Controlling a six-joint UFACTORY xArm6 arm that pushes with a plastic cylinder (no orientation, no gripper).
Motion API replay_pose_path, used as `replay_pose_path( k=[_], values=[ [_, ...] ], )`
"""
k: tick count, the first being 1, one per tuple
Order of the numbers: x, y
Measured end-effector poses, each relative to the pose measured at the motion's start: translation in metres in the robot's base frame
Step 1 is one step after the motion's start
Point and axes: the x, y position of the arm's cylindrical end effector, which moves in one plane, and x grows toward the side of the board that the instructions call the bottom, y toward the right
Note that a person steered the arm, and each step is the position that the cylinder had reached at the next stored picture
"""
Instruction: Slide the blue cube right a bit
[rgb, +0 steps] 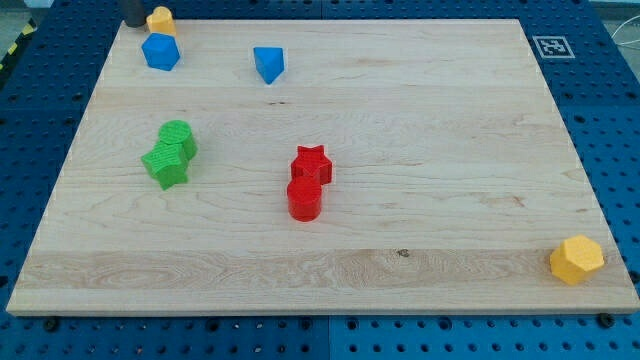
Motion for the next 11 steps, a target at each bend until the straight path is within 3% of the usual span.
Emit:
replay_pose_path(
  k=[2, 5, 7, 11],
  values=[
    [0.048, 0.032],
    [0.048, -0.037],
    [0.091, -0.027],
    [0.096, 0.034]
  ],
)
